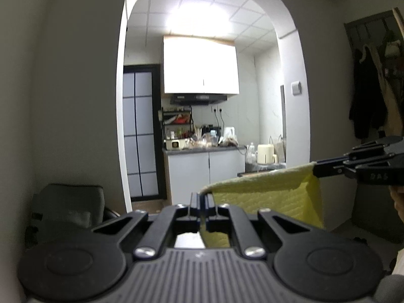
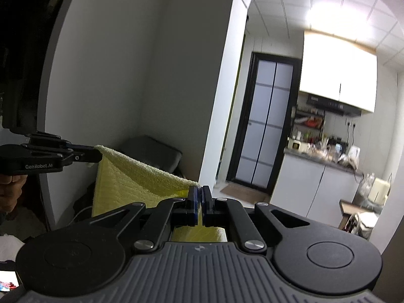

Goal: Fold towel
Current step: 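Lift the towel with both grippers and shake it out in the air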

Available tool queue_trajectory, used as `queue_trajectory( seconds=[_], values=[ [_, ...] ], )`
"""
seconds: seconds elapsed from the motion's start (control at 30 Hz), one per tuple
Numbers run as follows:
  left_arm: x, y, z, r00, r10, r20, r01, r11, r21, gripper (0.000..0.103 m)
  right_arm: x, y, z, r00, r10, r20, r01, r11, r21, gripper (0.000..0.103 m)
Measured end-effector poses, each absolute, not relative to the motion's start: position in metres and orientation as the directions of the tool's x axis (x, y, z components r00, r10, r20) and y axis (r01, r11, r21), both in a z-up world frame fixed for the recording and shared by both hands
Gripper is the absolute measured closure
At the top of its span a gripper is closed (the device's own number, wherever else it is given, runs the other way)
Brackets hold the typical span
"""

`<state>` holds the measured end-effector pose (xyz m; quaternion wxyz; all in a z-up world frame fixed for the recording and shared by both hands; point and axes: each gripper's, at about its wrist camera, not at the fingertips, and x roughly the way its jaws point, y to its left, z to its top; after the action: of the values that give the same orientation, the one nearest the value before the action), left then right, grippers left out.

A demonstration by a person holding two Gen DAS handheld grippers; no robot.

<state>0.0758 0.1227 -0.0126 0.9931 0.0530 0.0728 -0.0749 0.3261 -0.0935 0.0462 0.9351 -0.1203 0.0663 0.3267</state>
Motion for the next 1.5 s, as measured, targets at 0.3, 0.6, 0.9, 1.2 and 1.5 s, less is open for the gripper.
queue_trajectory(
  seconds=[0.3, 0.6, 0.9, 1.2, 1.5],
  values=[
    [-0.057, 0.114, -0.006, 0.988, -0.131, -0.082, 0.141, 0.982, 0.128, 0.1, 0.307, -0.097, 0.065, 0.784, 0.609, -0.122, -0.62, 0.758, -0.2, 0.1],
    [-0.183, 0.112, 0.006, 0.99, -0.14, -0.003, 0.138, 0.977, 0.164, 0.1, 0.275, -0.102, 0.082, 0.78, 0.623, -0.06, -0.619, 0.754, -0.218, 0.1],
    [-0.299, 0.112, 0.0, 0.987, -0.155, 0.031, 0.146, 0.971, 0.19, 0.1, 0.225, -0.105, 0.085, 0.77, 0.637, -0.007, -0.621, 0.748, -0.235, 0.1],
    [-0.355, 0.113, -0.027, 0.984, -0.177, 0.025, 0.168, 0.963, 0.213, 0.099, 0.198, -0.109, 0.078, 0.758, 0.652, -0.013, -0.636, 0.736, -0.232, 0.1],
    [-0.357, 0.119, -0.052, 0.987, -0.156, -0.039, 0.161, 0.967, 0.199, 0.099, 0.227, -0.11, 0.054, 0.754, 0.653, -0.071, -0.654, 0.737, -0.172, 0.1]
  ],
)
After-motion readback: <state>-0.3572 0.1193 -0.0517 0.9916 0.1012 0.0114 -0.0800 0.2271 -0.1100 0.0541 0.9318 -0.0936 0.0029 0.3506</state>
